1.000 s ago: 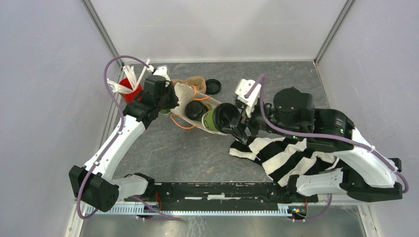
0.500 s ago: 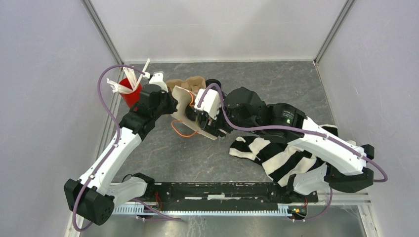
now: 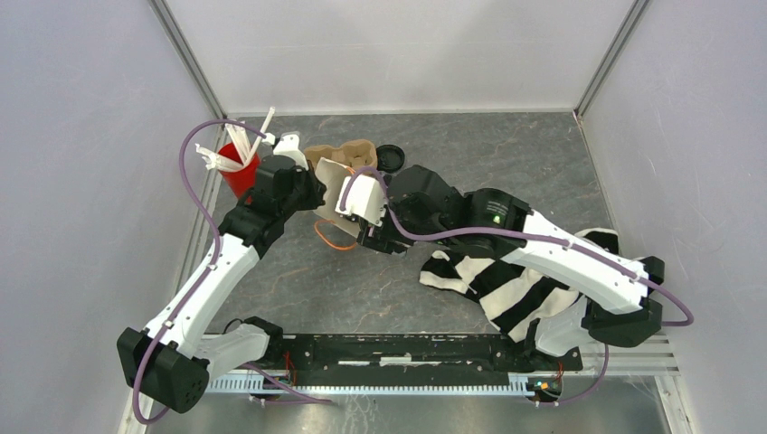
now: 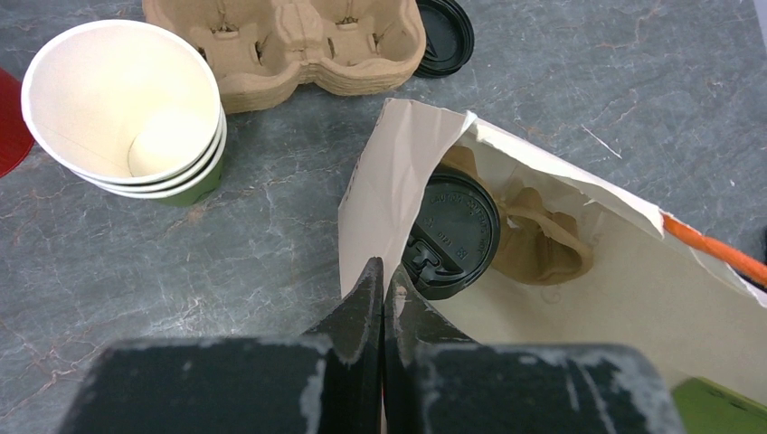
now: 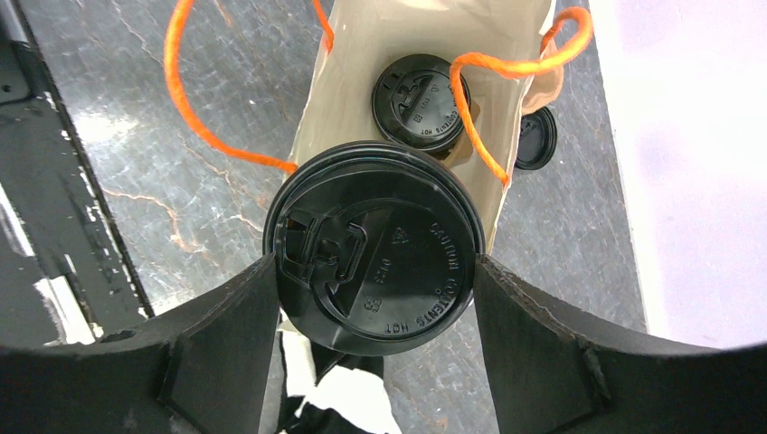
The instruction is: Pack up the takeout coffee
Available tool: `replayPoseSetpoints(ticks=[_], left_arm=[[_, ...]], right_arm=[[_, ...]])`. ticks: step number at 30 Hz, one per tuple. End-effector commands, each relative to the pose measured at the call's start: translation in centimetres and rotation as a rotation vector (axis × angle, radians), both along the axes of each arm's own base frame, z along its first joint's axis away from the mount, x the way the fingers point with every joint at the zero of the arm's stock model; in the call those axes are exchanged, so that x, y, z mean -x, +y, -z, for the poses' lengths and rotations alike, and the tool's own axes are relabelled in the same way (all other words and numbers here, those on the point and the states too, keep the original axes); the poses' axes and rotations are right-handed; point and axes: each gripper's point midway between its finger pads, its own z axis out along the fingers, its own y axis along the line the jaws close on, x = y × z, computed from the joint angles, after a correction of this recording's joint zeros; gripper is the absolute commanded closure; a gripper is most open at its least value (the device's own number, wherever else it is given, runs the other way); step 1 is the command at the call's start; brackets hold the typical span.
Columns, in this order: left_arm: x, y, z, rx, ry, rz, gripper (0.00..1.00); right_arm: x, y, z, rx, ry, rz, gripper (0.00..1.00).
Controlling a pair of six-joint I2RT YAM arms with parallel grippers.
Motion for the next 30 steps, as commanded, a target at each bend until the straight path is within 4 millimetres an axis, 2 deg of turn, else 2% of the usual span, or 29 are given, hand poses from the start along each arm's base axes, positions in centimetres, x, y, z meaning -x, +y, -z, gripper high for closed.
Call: replayPoseSetpoints(ticks=[1,10,13,17,22,30], left_arm=[[-0.7,-0.3,-2.1,0.024,-0.097,0.018,0.98],[-0.5,-0.4,-2.4,0.04,-0.131,0.025,0.98],[-0.5,-0.4,-2.3,0.033,-0.131,0.033,0.98],[-0.3,-0.4,-2.3,0.035,-0.134,0.038,0.98],[0.1,-0.4,-2.5,0.054,-0.14,0.035,0.98],[0.6,-0.1,-1.9,0.049,-0.108,0.029,0.98]], right_arm=[[-1.6,0.2,-0.3,0.055,-0.079,0.045,0.44],[-3.5,0.4,3.0,0.185,-0.114,0.113,0.45],[-4.2,0.2,3.4,0.213,-0.14,0.146,0.46],[-4.5,0.3,4.8,0.249,-0.142,0.145,0.45],[-4.3,0.5,6.3,0.225,-0.137,0.139,0.45],[-4.3,-0.4,7.2,0.149,-0.102,0.163,0.45]])
